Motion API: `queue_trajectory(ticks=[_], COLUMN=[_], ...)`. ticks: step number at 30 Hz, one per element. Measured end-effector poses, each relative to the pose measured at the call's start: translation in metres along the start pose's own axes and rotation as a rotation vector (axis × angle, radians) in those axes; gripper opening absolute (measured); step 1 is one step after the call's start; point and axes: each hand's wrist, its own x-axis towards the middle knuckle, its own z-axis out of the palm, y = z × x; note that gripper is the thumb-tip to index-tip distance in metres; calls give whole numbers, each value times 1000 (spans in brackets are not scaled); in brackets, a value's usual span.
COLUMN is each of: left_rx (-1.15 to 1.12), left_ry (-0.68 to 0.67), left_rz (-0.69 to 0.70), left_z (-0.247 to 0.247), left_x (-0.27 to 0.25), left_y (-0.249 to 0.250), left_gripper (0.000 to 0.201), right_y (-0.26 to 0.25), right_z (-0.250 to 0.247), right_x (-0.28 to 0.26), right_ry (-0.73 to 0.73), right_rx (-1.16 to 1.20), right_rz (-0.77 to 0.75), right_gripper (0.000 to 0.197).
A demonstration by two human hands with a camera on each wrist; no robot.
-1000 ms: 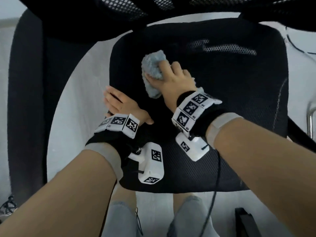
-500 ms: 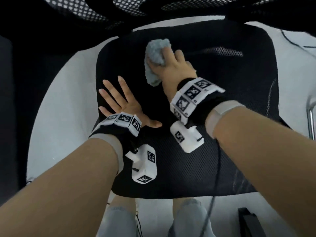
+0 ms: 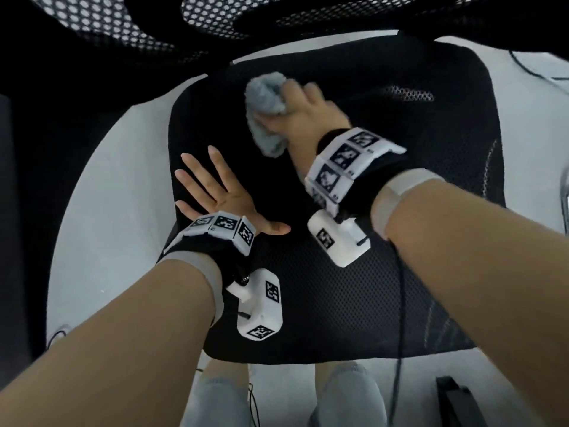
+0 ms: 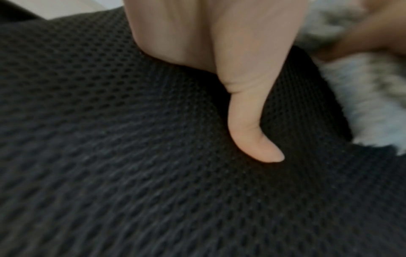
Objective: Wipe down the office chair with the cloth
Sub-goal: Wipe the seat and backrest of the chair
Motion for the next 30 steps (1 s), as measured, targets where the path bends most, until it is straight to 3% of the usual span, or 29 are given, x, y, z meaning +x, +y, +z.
queue_trajectory(ticks=[3,5,7,9,10,11,12,13,14,17,19,21,23,26,28,30], left_rx=[-1,7,-23,-118,-128,-112,-86,-39,-10,19,32,-44,-105,-62,-49,-39], left_ry=[-12,29,141,231,213,171,114,46,6,29,74,205,272,181,82,68], left_rz=[16,38,16,-27,-20,-13,-6,-9,-23,12,32,-3,-26,6,19,19], left_z=[-3,3,9,8,8,7,7,5,6,8,13,16,16,15,13,8], left_x=[2,3,0,-3,-3,-3,-2,0,3,7,7,4,1,1,3,2], left_y=[-3,-1,3,7,8,7,3,-1,-3,-5,-3,0,3,-3,-7,-6], left_gripper=[157,154,131,104,98,95,114,139,151,152,147,129,114,138,155,158], right_y=[36,31,3,-30,-41,-44,-39,-28,-14,29,28,5,-23,-23,8,49], right_z=[-7,-5,-2,6,11,14,13,10,6,2,4,10,18,23,16,9], right_x=[-2,1,6,6,5,4,4,5,5,1,-1,1,0,-10,-16,-29], right_ry=[124,170,77,1,-16,-33,-54,-73,-61,112,229,177,96,61,79,158], right_rx=[53,42,28,-20,-39,-48,-43,-35,-23,19,29,27,12,-40,-92,-18], right_rz=[383,517,424,139,-8,-107,-147,-126,-62,329,497,500,281,-21,67,363], right_gripper=[53,51,46,47,48,49,49,49,47,49,49,43,44,49,48,49])
